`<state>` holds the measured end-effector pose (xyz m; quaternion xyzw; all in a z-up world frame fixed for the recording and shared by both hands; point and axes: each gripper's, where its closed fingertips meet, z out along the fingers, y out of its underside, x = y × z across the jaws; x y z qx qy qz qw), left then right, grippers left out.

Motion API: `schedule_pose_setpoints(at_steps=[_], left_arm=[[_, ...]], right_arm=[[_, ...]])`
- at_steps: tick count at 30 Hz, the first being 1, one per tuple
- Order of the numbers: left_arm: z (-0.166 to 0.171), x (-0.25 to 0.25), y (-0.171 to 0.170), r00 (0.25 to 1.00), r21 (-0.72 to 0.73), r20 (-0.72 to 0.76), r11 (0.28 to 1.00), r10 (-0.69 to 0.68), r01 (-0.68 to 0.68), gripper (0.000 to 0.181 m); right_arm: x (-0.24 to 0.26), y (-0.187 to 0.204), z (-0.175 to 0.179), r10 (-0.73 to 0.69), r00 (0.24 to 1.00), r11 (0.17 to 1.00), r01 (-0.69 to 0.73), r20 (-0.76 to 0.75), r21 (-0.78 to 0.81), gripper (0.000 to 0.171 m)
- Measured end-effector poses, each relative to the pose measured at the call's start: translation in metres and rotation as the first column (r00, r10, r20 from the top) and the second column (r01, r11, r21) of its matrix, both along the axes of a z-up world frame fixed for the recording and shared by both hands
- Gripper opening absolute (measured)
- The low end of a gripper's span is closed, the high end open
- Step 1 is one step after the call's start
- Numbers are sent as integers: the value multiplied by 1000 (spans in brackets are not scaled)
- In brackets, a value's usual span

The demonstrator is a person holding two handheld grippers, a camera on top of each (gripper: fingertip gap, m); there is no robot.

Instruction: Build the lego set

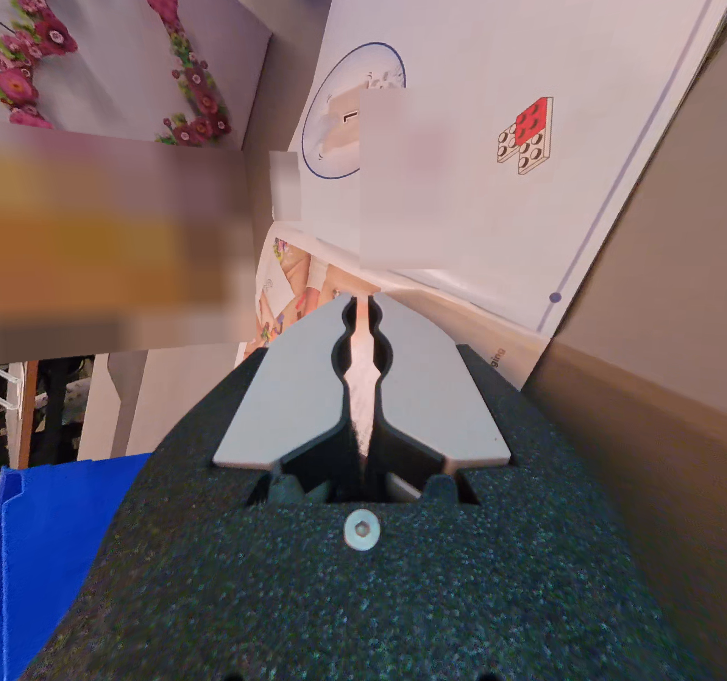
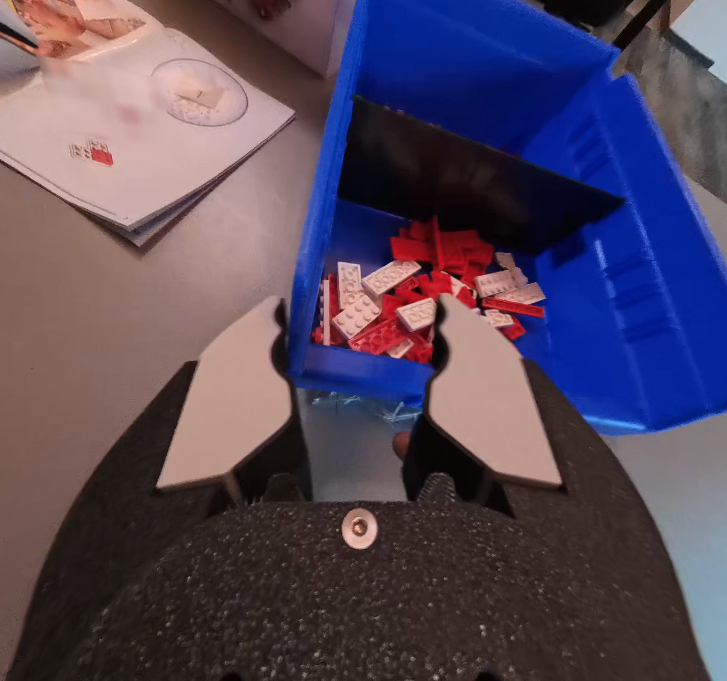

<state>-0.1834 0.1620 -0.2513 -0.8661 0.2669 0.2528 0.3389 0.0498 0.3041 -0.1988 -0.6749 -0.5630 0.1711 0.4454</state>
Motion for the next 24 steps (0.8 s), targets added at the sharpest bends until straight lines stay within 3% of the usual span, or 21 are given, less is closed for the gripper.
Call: schedule_pose_setpoints(at_steps=[1, 2, 3, 7, 12, 14, 17, 20, 24], left_arm=[[0, 0, 0, 1000, -2, -7, 1000, 7, -7, 3], [0, 0, -1, 1000, -3, -20, 1000, 12, -12, 3], [-1, -2, -2, 999, -7, -43, 1000, 19, -20, 2], [0, -18, -10, 987, -22, -154, 998, 48, -52, 2], [4, -26, -16, 993, -4, -81, 996, 85, -86, 10], [11, -29, -20, 991, 16, -79, 995, 104, -103, 18], [32, -28, -27, 992, 116, -52, 987, 119, -113, 22], [48, -16, -39, 987, 226, 122, 966, 101, -126, 25], [63, -6, -55, 938, 374, 347, 914, 21, -159, 37]], right_arm=[[-5, -6, -3, 32, 999, 999, -33, -18, -6, 53], [-9, -14, -4, 63, 998, 998, -64, -22, -13, 20], [-9, -15, -6, 30, 1000, 999, -30, 0, 17, 6], [-19, -35, -11, -6, 998, 989, -4, 65, 150, 8], [-38, -75, -9, 5, 1000, 996, -6, 12, 91, 15], [-38, -86, -7, 45, 999, 998, -44, -9, 49, 24], [-28, -95, 17, 110, 982, 990, -122, -154, -72, 46], [-6, -76, 56, 64, 940, 971, -136, -336, -197, 60], [14, -33, 80, -25, 923, 959, -86, -384, -270, 72]])
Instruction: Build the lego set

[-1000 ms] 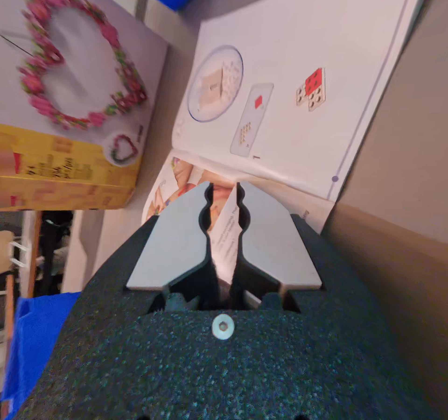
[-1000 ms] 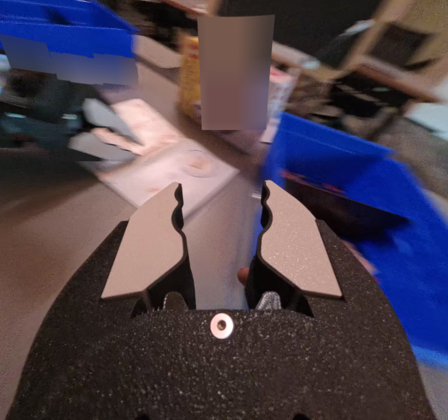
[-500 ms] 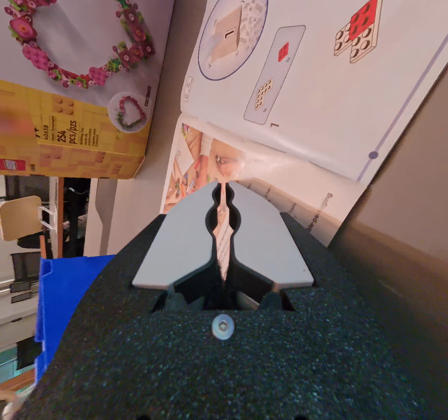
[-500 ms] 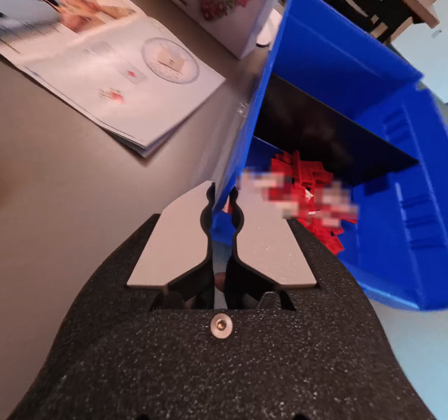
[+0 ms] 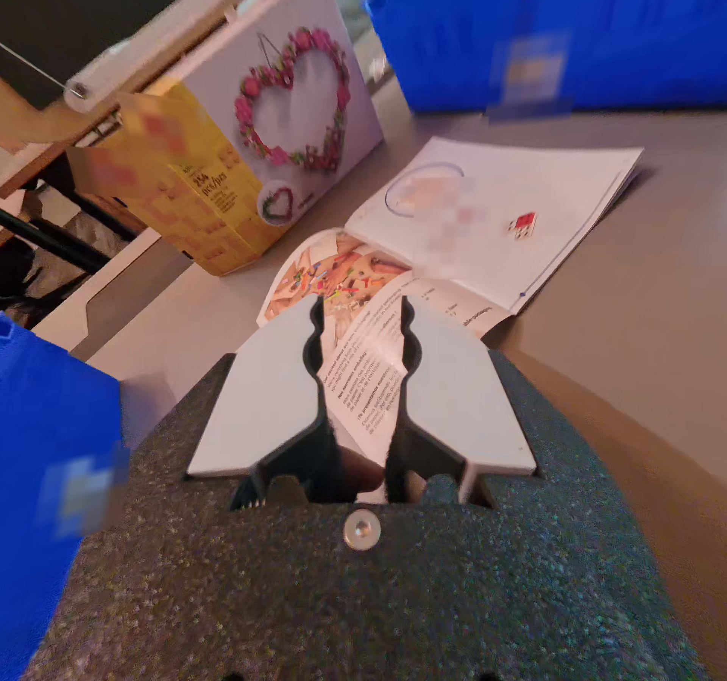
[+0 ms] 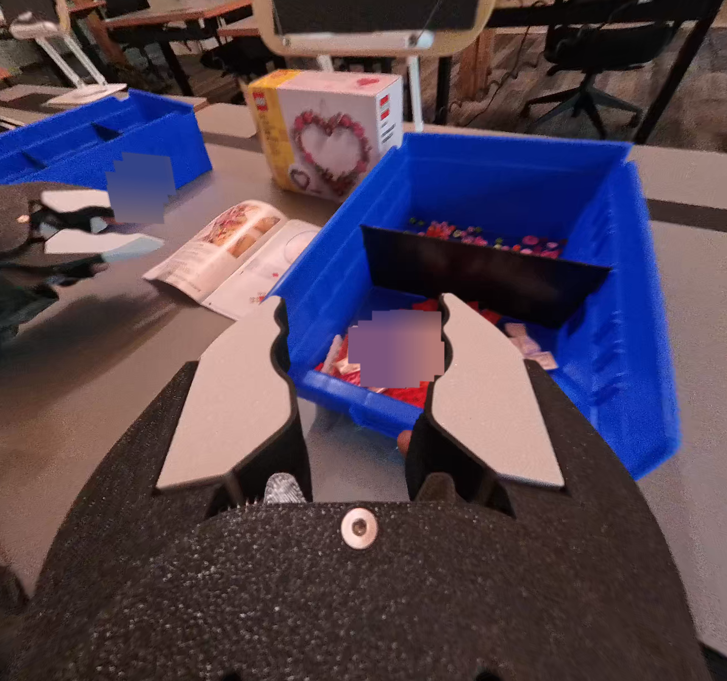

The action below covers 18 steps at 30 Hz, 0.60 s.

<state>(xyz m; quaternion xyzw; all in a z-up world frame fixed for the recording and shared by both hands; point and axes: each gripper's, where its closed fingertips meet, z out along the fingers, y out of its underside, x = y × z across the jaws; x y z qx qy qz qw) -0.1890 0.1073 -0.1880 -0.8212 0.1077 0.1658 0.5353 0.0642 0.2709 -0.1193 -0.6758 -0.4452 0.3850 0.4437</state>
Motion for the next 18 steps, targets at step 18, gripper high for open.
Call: schedule_pose_setpoints(at_steps=[18], left_arm=[[25, 11, -8, 996, 170, -42, 982, -78, 84, 19]], right_arm=[[-20, 66, -38, -47, 926, 998, 63, 375, -29, 64]])
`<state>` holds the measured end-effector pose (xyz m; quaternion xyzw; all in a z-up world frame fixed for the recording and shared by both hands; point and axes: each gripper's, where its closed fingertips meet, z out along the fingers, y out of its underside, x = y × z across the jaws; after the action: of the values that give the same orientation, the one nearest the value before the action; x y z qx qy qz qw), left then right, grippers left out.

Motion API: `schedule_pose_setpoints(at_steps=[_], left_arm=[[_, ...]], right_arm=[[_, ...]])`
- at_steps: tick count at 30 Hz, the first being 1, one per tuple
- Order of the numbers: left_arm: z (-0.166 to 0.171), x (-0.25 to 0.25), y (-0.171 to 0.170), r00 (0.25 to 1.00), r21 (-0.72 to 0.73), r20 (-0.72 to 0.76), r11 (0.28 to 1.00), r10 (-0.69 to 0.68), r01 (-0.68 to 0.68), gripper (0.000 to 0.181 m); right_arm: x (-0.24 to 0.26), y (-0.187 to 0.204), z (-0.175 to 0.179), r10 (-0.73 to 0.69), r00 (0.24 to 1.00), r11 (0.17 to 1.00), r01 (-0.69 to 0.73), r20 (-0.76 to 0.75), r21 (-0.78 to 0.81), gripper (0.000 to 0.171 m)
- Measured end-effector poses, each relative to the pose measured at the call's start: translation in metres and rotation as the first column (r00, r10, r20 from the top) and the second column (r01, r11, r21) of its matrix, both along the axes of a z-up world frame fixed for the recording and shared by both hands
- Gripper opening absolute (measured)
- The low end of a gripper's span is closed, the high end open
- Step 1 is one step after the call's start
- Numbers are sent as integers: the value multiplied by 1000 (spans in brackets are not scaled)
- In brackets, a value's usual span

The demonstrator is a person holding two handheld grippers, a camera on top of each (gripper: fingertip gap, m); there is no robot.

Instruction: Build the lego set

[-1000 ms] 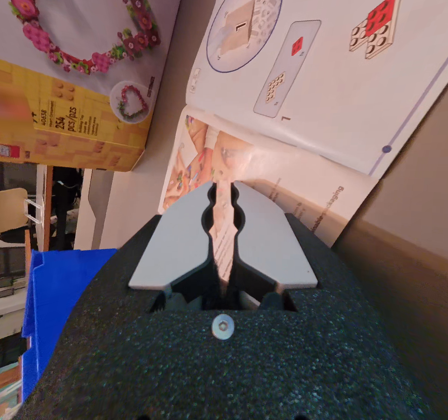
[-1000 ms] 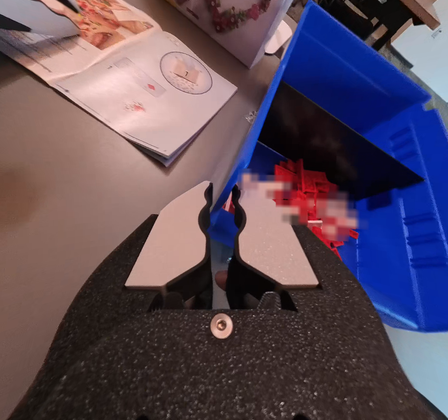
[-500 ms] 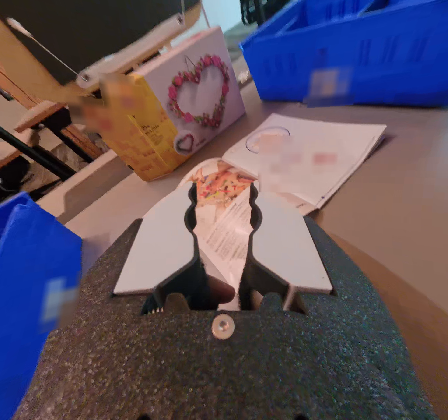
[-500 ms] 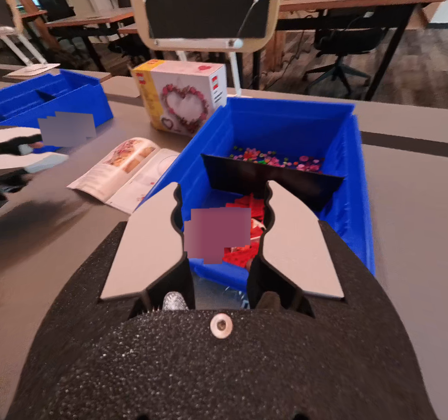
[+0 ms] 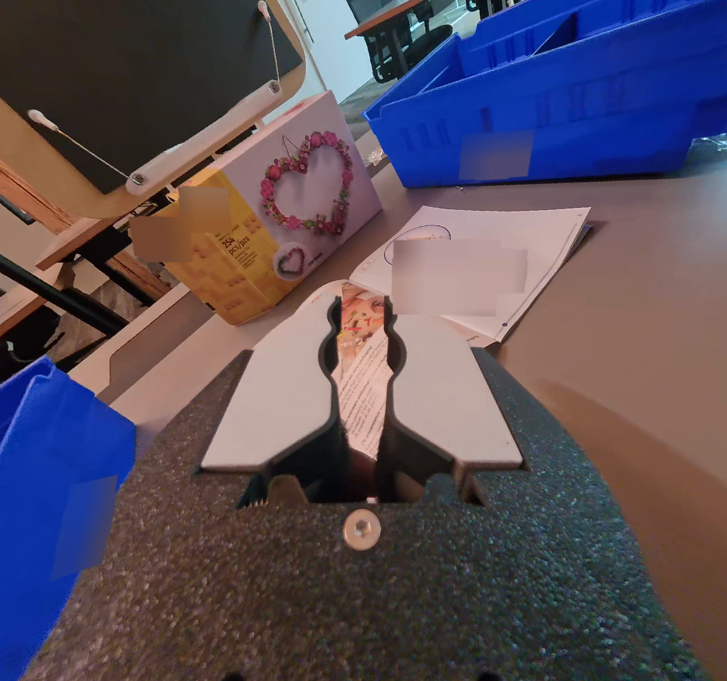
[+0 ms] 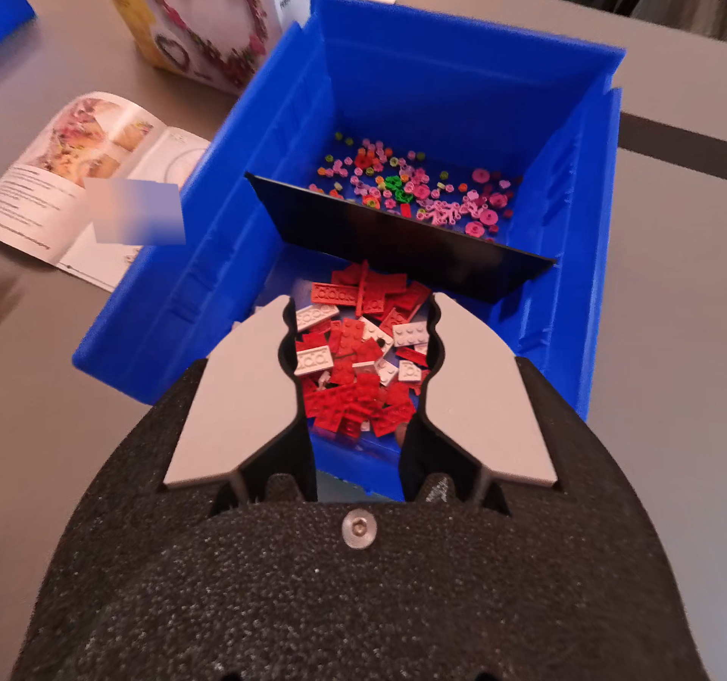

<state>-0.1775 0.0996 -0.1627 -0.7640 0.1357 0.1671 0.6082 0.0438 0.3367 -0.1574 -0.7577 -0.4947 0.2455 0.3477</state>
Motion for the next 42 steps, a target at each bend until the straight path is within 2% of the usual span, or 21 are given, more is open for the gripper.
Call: schedule_pose_setpoints(at_steps=[2, 5, 8, 14, 19, 24, 29, 31, 34, 36, 40, 42], left_arm=[[-1, -1, 0, 1000, 2, -5, 1000, 1, -1, 19], [0, -4, 0, 1000, 17, -20, 1000, 12, -12, 19], [-2, -9, 1, 999, 19, -16, 999, 28, -28, 18], [-8, -12, 3, 998, 5, -36, 999, 42, -42, 18], [-10, -16, 4, 997, 18, -49, 999, 52, -52, 18], [-12, -20, 5, 995, 41, -69, 997, 70, -68, 18], [-17, -31, 7, 990, 63, -89, 993, 110, -104, 17], [-17, -35, 8, 988, 69, -99, 991, 120, -114, 17], [-16, -36, 8, 986, 85, -114, 990, 124, -114, 17], [-17, -37, 8, 985, 83, -121, 990, 123, -114, 17], [-16, -39, 7, 981, 86, -141, 989, 133, -122, 17], [-14, -39, 7, 980, 94, -148, 988, 136, -123, 17]], right_arm=[[2, 11, -2, -13, 999, 1000, 14, 44, -6, 59], [7, 18, -4, 3, 995, 1000, -1, 97, -23, 43], [15, 17, -20, 52, 979, 995, -35, 198, -91, 40], [19, 21, -60, 24, 911, 997, 9, 411, -79, 44], [-11, -4, -64, 184, 925, 982, -156, 334, -109, 34], [-18, -46, -72, 436, 843, 898, -385, 315, -211, 31], [-31, -69, -73, 600, 763, 800, -563, 240, -209, 37], [-29, -70, -78, 631, 721, 776, -596, 286, -208, 43], [-36, -73, -82, 678, 674, 734, -643, 294, -219, 39], [-41, -66, -87, 665, 669, 743, -638, 331, -204, 32], [-38, -63, -93, 659, 653, 750, -606, 372, -265, 31], [-37, -61, -93, 663, 630, 741, -629, 404, -236, 23]])
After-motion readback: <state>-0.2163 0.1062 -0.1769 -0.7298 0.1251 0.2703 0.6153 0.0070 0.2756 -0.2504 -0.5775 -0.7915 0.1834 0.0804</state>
